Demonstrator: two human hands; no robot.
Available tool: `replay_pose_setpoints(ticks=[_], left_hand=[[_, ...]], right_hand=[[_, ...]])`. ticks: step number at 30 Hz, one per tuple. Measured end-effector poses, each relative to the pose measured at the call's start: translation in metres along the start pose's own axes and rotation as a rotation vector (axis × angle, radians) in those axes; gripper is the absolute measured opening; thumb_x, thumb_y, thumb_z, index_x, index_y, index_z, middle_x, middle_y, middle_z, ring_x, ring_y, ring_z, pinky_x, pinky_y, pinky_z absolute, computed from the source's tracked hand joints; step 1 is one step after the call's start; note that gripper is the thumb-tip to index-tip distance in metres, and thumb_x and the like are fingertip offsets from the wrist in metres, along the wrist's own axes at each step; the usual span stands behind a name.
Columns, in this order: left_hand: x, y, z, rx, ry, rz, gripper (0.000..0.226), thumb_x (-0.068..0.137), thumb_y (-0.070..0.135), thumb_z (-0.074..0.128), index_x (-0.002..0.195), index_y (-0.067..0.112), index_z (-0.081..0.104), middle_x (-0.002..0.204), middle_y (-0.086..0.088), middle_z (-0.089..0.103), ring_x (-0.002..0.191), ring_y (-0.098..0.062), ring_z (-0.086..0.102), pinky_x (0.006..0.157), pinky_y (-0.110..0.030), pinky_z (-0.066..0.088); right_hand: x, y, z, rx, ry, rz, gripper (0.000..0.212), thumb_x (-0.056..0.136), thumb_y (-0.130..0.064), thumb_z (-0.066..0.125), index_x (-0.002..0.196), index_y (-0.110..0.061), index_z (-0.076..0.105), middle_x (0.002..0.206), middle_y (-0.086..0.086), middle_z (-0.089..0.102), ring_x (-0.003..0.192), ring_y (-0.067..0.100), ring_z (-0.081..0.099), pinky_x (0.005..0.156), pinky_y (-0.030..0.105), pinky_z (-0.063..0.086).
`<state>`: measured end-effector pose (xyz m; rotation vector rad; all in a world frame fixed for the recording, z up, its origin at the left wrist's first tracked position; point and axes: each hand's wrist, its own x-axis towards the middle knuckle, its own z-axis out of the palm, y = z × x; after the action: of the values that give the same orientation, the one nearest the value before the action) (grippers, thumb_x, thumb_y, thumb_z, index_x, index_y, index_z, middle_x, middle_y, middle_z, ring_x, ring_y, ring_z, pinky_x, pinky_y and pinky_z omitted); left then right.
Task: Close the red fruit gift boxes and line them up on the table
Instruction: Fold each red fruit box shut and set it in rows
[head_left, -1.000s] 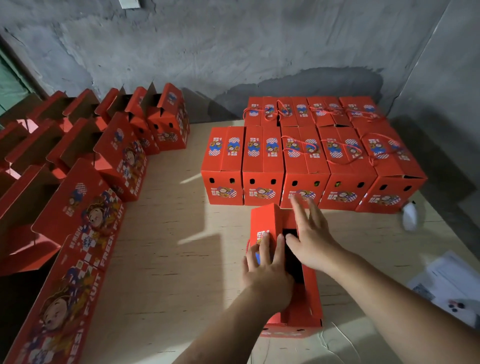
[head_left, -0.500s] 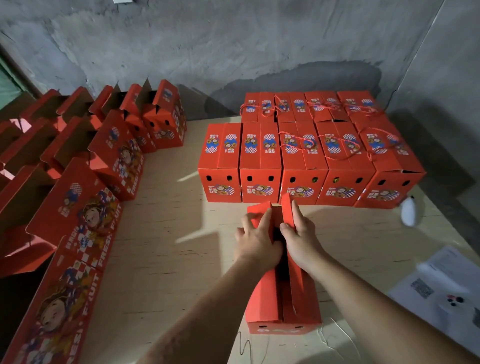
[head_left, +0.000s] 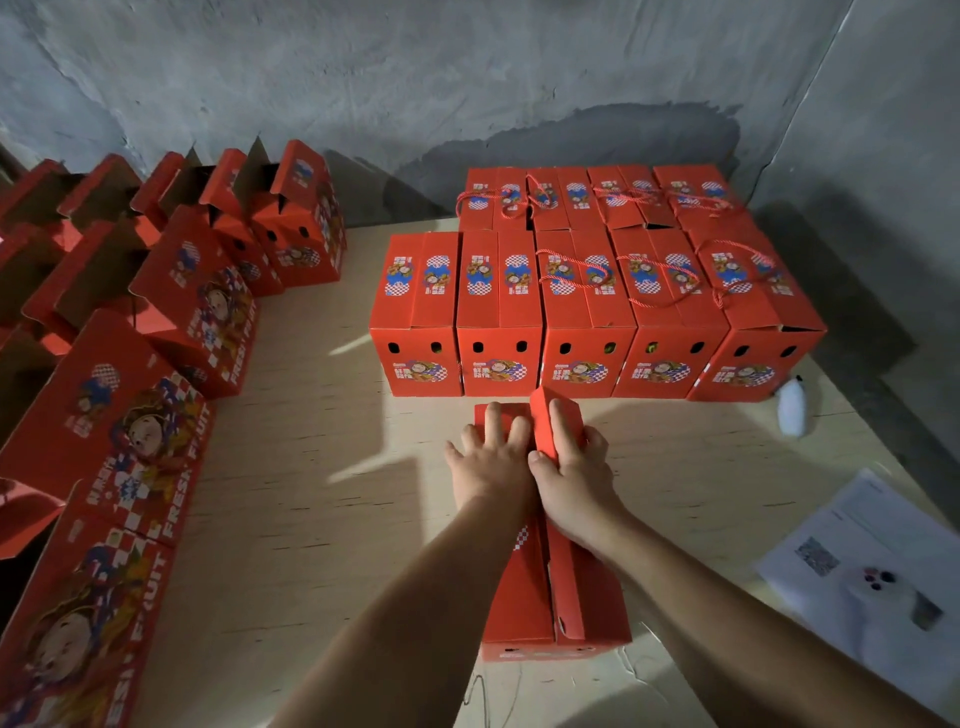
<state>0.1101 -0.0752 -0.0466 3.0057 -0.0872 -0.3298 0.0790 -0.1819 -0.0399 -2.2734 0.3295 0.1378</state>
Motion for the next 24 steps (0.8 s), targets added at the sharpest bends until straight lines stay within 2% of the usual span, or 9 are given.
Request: replay_pose_setpoints(ticks=[2, 4, 7, 10, 13, 16, 18, 21, 24], left_hand=[[-0.002, 0.000, 0.004, 0.037, -0.024, -0.012, 0.068, 0.098, 0.039, 0.053, 0.147, 0.032, 0.006, 0.166, -0.004, -0.011, 0.147, -0.040, 0.018, 0.114, -0.063, 0.027], [-0.002, 0.003, -0.001, -0.086, -0.012, -0.042, 0.065, 0.098, 0.035, 0.055, 0.147, 0.030, 0.013, 0.165, -0.003, -0.003, 0.145, -0.038, 0.023, 0.111, -0.057, 0.038], [-0.001, 0.002, -0.014, -0.371, 0.045, 0.000, 0.059, 0.095, 0.029, 0.056, 0.146, 0.028, 0.028, 0.157, -0.002, 0.019, 0.142, -0.035, 0.031, 0.109, -0.047, 0.044], [-0.005, -0.002, -0.022, -0.506, 0.069, 0.034, 0.058, 0.093, 0.030, 0.057, 0.146, 0.028, 0.033, 0.155, -0.004, 0.024, 0.136, -0.039, 0.039, 0.110, -0.048, 0.041], [-0.006, 0.003, -0.025, -0.454, 0.055, -0.046, 0.059, 0.092, 0.029, 0.062, 0.143, 0.030, 0.033, 0.151, -0.003, 0.027, 0.128, -0.041, 0.046, 0.087, -0.048, 0.051], [-0.001, 0.013, -0.023, -0.232, 0.031, -0.097, 0.066, 0.090, 0.025, 0.068, 0.142, 0.030, 0.028, 0.150, -0.007, 0.025, 0.125, -0.040, 0.047, 0.073, -0.042, 0.053], [0.002, 0.019, -0.019, -0.175, 0.014, -0.111, 0.066, 0.091, 0.026, 0.068, 0.141, 0.031, 0.026, 0.155, -0.008, 0.019, 0.128, -0.041, 0.042, 0.080, -0.042, 0.054], [0.004, 0.016, -0.015, -0.139, 0.006, -0.070, 0.062, 0.093, 0.029, 0.063, 0.141, 0.033, 0.024, 0.160, -0.008, 0.015, 0.133, -0.043, 0.039, 0.095, -0.046, 0.049], [-0.004, -0.004, -0.010, -0.179, 0.028, 0.040, 0.064, 0.095, 0.039, 0.055, 0.149, 0.039, 0.020, 0.165, -0.003, 0.009, 0.141, -0.042, 0.032, 0.111, -0.050, 0.038]], right_hand=[[-0.001, -0.004, 0.004, -0.042, 0.018, 0.005, 0.071, 0.100, -0.045, 0.048, 0.153, -0.059, 0.004, 0.160, 0.005, 0.012, 0.139, 0.041, 0.036, 0.113, 0.051, 0.037], [0.001, -0.003, 0.002, -0.021, 0.021, 0.012, 0.070, 0.100, -0.044, 0.047, 0.153, -0.059, 0.004, 0.159, 0.004, 0.013, 0.137, 0.040, 0.038, 0.111, 0.050, 0.039], [0.005, 0.003, -0.007, 0.111, -0.022, 0.028, 0.067, 0.102, -0.046, 0.045, 0.152, -0.062, 0.003, 0.157, -0.001, 0.016, 0.133, 0.032, 0.043, 0.099, 0.038, 0.041], [0.008, 0.007, -0.014, 0.183, -0.022, 0.001, 0.067, 0.104, -0.043, 0.046, 0.155, -0.059, 0.006, 0.152, 0.001, 0.021, 0.115, 0.020, 0.050, 0.087, 0.028, 0.038], [0.006, 0.007, -0.014, 0.204, -0.040, -0.008, 0.067, 0.104, -0.042, 0.046, 0.154, -0.059, 0.006, 0.147, -0.002, 0.023, 0.098, 0.007, 0.051, 0.072, 0.018, 0.039], [0.004, 0.004, -0.012, 0.191, -0.029, -0.004, 0.068, 0.103, -0.043, 0.047, 0.155, -0.058, 0.007, 0.147, 0.000, 0.024, 0.101, 0.013, 0.050, 0.079, 0.025, 0.040], [0.003, 0.003, -0.011, 0.190, -0.024, -0.002, 0.067, 0.103, -0.041, 0.048, 0.156, -0.057, 0.009, 0.148, 0.001, 0.024, 0.102, 0.012, 0.050, 0.084, 0.026, 0.039], [0.001, 0.002, -0.011, 0.144, -0.027, 0.008, 0.068, 0.102, -0.042, 0.049, 0.155, -0.057, 0.010, 0.151, 0.003, 0.022, 0.126, 0.027, 0.049, 0.104, 0.036, 0.040], [-0.003, -0.005, -0.011, 0.032, -0.065, 0.023, 0.068, 0.102, -0.047, 0.046, 0.154, -0.057, 0.003, 0.155, 0.001, 0.014, 0.134, 0.036, 0.043, 0.110, 0.045, 0.041]])
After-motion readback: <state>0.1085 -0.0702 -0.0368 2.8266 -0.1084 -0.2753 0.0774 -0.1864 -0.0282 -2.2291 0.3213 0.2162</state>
